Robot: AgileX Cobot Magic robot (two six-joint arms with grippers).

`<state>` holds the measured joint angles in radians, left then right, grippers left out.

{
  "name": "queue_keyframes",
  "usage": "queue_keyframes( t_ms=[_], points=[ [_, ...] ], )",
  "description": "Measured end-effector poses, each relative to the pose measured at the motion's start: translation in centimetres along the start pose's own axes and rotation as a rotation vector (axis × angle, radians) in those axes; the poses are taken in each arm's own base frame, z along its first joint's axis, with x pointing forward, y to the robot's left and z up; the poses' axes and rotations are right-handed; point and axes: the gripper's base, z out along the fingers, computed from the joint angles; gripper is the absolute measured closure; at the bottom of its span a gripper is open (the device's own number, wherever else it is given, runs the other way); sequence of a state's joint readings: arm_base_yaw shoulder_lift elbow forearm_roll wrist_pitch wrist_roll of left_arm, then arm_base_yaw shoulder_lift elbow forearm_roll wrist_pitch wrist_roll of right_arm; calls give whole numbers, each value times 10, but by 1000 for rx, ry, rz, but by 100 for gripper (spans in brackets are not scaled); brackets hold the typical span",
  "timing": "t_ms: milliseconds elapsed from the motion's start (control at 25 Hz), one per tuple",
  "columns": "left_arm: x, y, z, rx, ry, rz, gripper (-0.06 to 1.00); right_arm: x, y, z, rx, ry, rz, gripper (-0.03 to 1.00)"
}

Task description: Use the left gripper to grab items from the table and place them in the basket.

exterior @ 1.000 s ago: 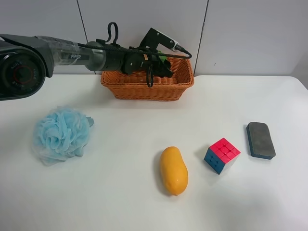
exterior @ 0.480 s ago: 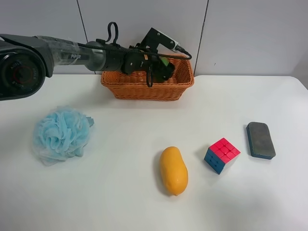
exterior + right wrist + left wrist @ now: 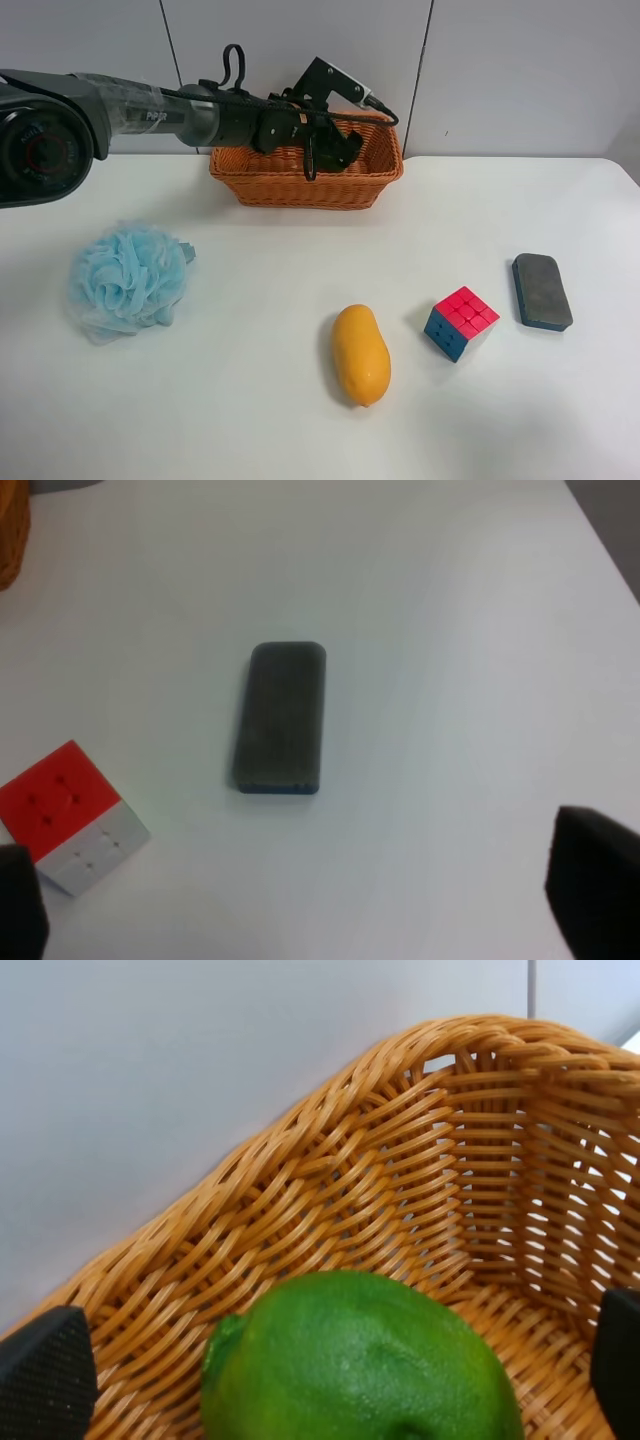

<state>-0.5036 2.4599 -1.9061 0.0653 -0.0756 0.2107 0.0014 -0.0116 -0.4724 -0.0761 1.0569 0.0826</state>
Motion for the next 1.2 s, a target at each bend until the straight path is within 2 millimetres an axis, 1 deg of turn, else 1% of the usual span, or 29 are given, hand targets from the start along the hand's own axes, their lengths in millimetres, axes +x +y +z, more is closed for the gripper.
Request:
queue_keyframes(
  t_ms=[120,200,360,480,640,800,960,1040,1200],
  points=[
    [-8,3,-7,8,44,13,-5,0,0,0,0,0,0,-2],
    [-17,6,-15,13,75,17,-5,0,0,0,0,0,0,-2],
    [-42,14,-39,23,146,18,-5,0,0,0,0,0,0,-2],
    [-63,20,-62,33,212,17,-5,0,0,0,0,0,0,-2],
    [-90,29,-98,42,285,15,-5,0,0,0,0,0,0,-2],
    [-108,34,-132,50,353,3,-5,0,0,0,0,0,0,-2],
    [-110,35,-169,61,416,-9,-5,0,0,0,0,0,0,-2],
    [-108,35,-186,67,444,-9,-5,0,0,0,0,0,0,-2],
    [-100,33,-231,83,529,-16,-5,0,0,0,0,0,0,-2]
  ],
)
